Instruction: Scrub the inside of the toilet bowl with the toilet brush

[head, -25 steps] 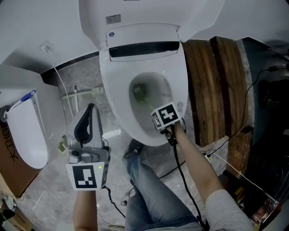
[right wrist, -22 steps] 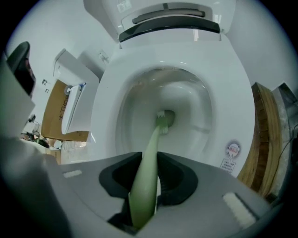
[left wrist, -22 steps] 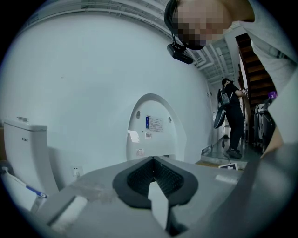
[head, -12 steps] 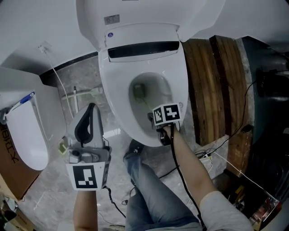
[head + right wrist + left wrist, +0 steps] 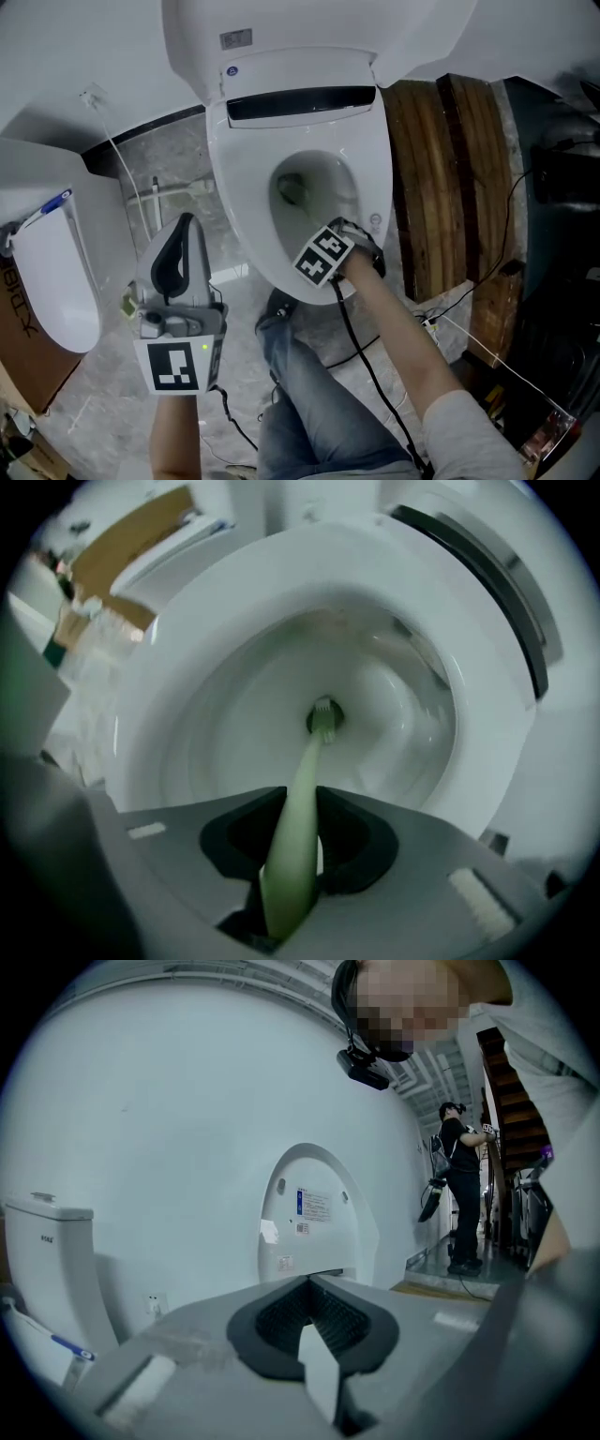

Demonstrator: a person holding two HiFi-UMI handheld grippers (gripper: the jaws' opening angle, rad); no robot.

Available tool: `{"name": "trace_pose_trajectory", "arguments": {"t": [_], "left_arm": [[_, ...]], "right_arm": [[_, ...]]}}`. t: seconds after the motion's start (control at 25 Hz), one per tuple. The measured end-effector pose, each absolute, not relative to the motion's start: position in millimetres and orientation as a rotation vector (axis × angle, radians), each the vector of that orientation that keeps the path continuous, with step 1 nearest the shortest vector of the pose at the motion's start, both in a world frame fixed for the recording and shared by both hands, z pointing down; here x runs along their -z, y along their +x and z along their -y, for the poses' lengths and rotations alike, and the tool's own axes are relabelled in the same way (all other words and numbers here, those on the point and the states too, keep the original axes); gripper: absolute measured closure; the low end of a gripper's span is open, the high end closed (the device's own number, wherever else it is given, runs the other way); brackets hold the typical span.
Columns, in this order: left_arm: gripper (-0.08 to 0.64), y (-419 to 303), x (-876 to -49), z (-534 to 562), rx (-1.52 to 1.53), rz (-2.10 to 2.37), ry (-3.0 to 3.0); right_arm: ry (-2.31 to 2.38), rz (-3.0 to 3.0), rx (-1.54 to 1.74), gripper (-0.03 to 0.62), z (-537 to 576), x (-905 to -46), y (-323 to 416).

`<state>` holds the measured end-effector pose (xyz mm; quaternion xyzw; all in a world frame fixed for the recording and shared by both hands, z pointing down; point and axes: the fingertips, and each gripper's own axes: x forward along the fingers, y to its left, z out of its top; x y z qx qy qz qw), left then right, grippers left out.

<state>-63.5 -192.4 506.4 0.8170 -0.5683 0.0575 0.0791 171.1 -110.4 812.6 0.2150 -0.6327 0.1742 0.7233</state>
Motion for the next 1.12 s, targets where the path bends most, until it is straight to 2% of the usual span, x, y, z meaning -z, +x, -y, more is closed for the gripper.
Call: {"name": "trace_pose_trajectory", "arguments": {"t": [0.2,0.36,0.48,0.72,0.88,1.12], "left_arm": [[0.557,-61,-503,195,-0.166,1.690,2.453],[0.557,-60,-504,197,-0.181,1.681,2.458],[0.557,-62,-504,199,-0.180,1.685,2.448],[0.557,-63,-501,201,-0.165,1.696,2.444],[0.557,-58,-496,200,-0.149,1.686,2.453],[0.557,-51,-486,200,-0.140,1.663,2.481]], "right_arm": [[0.347,1.247,0.079,0.503,135,-810,201],[0.346,1.224,0.240,0.505,157,-801,200],[0.307,1.171,0.222,0.505,153,-807,208],[0.414,1.211,-0.282,0.503,120,-817,218],[0.563,1.281,-0.755,0.503,89,-817,206],[0.737,1.296,-1.209,0.497,57,-814,179]]}}
